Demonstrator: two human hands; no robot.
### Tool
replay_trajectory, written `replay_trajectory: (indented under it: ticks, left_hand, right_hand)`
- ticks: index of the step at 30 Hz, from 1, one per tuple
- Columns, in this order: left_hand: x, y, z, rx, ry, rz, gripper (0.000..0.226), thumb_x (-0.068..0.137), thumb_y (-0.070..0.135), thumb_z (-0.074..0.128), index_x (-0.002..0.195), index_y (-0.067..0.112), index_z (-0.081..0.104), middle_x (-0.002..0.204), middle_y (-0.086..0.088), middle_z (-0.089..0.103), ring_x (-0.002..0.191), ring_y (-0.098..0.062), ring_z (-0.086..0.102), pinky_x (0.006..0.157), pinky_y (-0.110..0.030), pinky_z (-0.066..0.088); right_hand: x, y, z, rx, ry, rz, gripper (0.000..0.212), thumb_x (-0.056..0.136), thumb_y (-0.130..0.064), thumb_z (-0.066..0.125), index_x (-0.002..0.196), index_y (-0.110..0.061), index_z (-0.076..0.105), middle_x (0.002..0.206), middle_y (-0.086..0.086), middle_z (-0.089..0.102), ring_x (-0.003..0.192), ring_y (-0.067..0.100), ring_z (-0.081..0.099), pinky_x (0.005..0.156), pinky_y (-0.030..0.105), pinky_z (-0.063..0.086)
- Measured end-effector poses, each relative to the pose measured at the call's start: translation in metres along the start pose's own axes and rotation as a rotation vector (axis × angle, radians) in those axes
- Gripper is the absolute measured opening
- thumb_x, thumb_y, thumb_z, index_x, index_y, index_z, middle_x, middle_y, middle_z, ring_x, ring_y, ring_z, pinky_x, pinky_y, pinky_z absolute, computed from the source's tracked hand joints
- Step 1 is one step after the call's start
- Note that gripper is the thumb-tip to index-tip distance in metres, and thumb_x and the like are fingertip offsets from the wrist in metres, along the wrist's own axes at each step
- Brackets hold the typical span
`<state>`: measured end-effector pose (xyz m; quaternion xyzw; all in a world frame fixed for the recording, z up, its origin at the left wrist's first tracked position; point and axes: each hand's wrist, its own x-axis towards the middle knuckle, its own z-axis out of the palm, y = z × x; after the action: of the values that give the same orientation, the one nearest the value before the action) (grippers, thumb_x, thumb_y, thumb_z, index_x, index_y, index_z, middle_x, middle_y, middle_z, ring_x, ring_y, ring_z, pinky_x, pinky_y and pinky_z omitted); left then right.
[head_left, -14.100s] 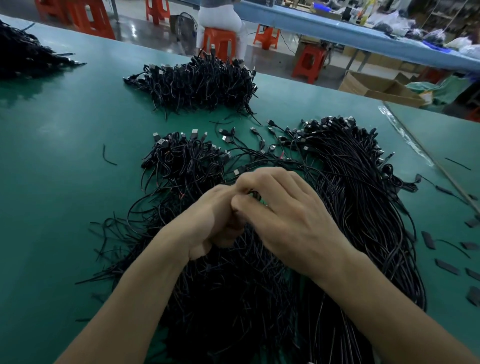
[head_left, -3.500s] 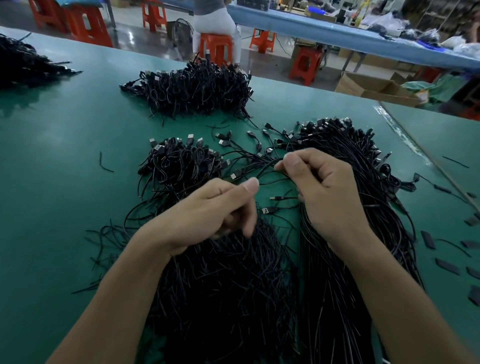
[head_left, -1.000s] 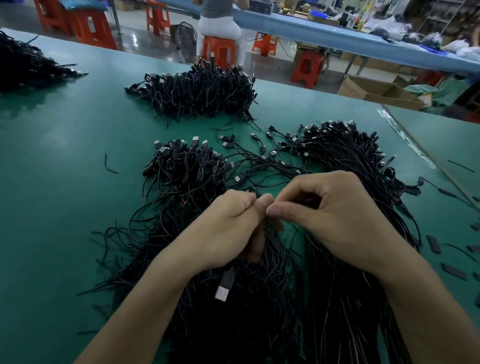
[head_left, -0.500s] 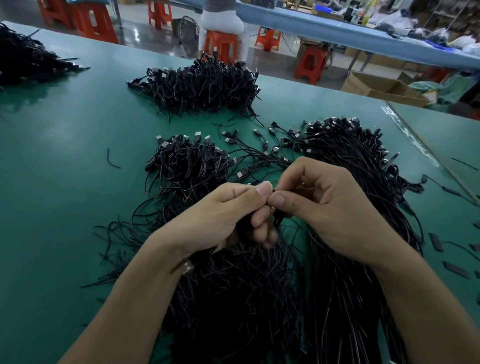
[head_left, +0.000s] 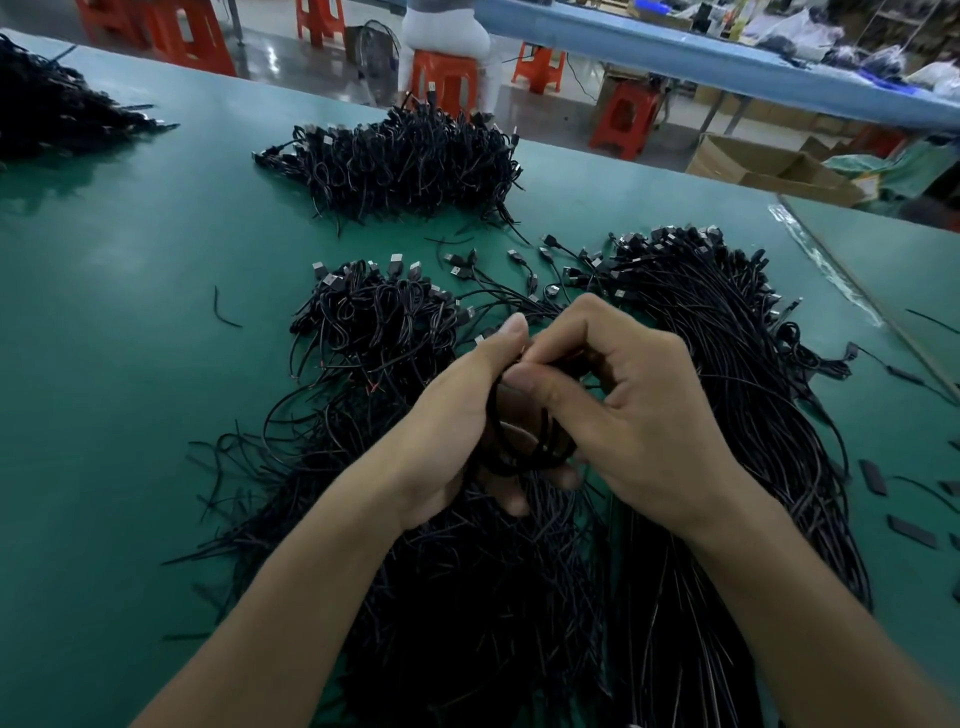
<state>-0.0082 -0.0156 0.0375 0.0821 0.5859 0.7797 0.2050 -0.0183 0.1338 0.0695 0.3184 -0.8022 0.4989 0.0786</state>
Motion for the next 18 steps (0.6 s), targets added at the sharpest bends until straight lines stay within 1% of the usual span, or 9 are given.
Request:
replay_trajectory:
  ticks: [1, 3, 5, 7, 9, 12, 13, 15, 18]
  left_hand:
    - [0.002, -0.001, 0.0, 0.0, -0.015, -0.023, 0.063, 0.091, 0.071, 0.031, 0.1, 0.025, 0.072, 0.075, -0.016, 0.069, 0.058, -0.025, 0.065, 0.036, -0.022, 0.041]
    - [0.004, -0.005, -0.002, 0.019, 0.011, -0.069, 0.066, 0.089, 0.076, 0.032, 0.095, 0.024, 0.072, 0.062, -0.01, 0.06, 0.047, -0.017, 0.051, 0.035, -0.017, 0.03]
    - [0.006, -0.009, -0.003, 0.112, 0.116, -0.065, 0.068, 0.094, 0.074, 0.031, 0.071, 0.024, 0.07, 0.052, 0.003, 0.048, 0.042, -0.011, 0.036, 0.037, -0.016, 0.023]
    - [0.009, -0.011, -0.007, 0.194, 0.241, -0.016, 0.068, 0.099, 0.065, 0.031, 0.056, 0.021, 0.06, 0.046, 0.012, 0.042, 0.037, -0.006, 0.03, 0.035, -0.016, 0.023]
    - [0.009, -0.008, -0.013, 0.217, 0.358, 0.059, 0.06, 0.1, 0.06, 0.034, 0.058, 0.021, 0.049, 0.043, 0.013, 0.041, 0.035, -0.002, 0.03, 0.035, -0.013, 0.024]
    - [0.01, -0.007, -0.021, 0.231, 0.465, 0.178, 0.059, 0.101, 0.057, 0.037, 0.063, 0.012, 0.04, 0.049, 0.01, 0.037, 0.038, -0.003, 0.027, 0.036, -0.01, 0.024]
    - [0.01, -0.007, -0.021, 0.231, 0.481, 0.21, 0.059, 0.101, 0.057, 0.037, 0.064, 0.011, 0.041, 0.053, 0.005, 0.036, 0.04, -0.004, 0.026, 0.037, -0.011, 0.024]
    - [0.01, -0.008, -0.022, 0.252, 0.497, 0.249, 0.061, 0.101, 0.057, 0.036, 0.06, 0.012, 0.041, 0.056, 0.0, 0.043, 0.043, -0.006, 0.032, 0.039, -0.011, 0.028]
    - [0.009, -0.008, -0.024, 0.284, 0.525, 0.281, 0.064, 0.103, 0.056, 0.034, 0.051, 0.019, 0.041, 0.055, 0.003, 0.05, 0.046, -0.007, 0.042, 0.041, -0.01, 0.031]
  right_hand:
    - [0.0, 0.0, -0.001, 0.038, -0.002, 0.028, 0.011, 0.091, -0.016, 0.071, 0.086, -0.015, 0.06, 0.075, -0.003, 0.063, 0.048, 0.012, 0.064, 0.04, 0.026, 0.05]
    - [0.0, 0.003, -0.001, -0.028, 0.023, 0.017, 0.01, 0.09, -0.016, 0.072, 0.086, -0.016, 0.062, 0.077, -0.007, 0.064, 0.055, 0.01, 0.064, 0.049, 0.023, 0.051]
    - [-0.002, 0.007, -0.001, -0.095, 0.042, 0.049, 0.012, 0.088, -0.021, 0.074, 0.089, -0.022, 0.062, 0.08, -0.009, 0.065, 0.069, 0.011, 0.065, 0.061, 0.029, 0.053]
    - [-0.005, 0.013, -0.006, -0.139, 0.027, 0.178, 0.024, 0.082, -0.037, 0.075, 0.095, -0.029, 0.057, 0.085, -0.008, 0.064, 0.077, 0.008, 0.064, 0.067, 0.025, 0.054]
    - [-0.011, 0.018, -0.012, -0.317, -0.094, 0.351, 0.032, 0.076, -0.052, 0.072, 0.092, -0.031, 0.053, 0.083, -0.01, 0.061, 0.075, 0.003, 0.06, 0.066, 0.019, 0.051]
    - [-0.021, 0.021, -0.007, -0.554, -0.418, 0.537, 0.029, 0.085, -0.057, 0.067, 0.081, -0.028, 0.062, 0.076, -0.009, 0.064, 0.064, 0.001, 0.059, 0.055, 0.015, 0.047]
    - [-0.025, 0.022, -0.002, -0.586, -0.48, 0.572, 0.032, 0.086, -0.056, 0.067, 0.078, -0.025, 0.064, 0.075, -0.007, 0.065, 0.065, 0.005, 0.061, 0.057, 0.019, 0.049]
    - [-0.031, 0.023, 0.009, -0.652, -0.531, 0.627, 0.032, 0.087, -0.05, 0.067, 0.077, -0.02, 0.066, 0.077, -0.002, 0.063, 0.068, 0.016, 0.064, 0.065, 0.034, 0.058]
    - [-0.032, 0.022, 0.018, -0.697, -0.527, 0.671, 0.026, 0.084, -0.042, 0.067, 0.077, -0.017, 0.066, 0.081, 0.001, 0.06, 0.07, 0.022, 0.063, 0.069, 0.041, 0.06]
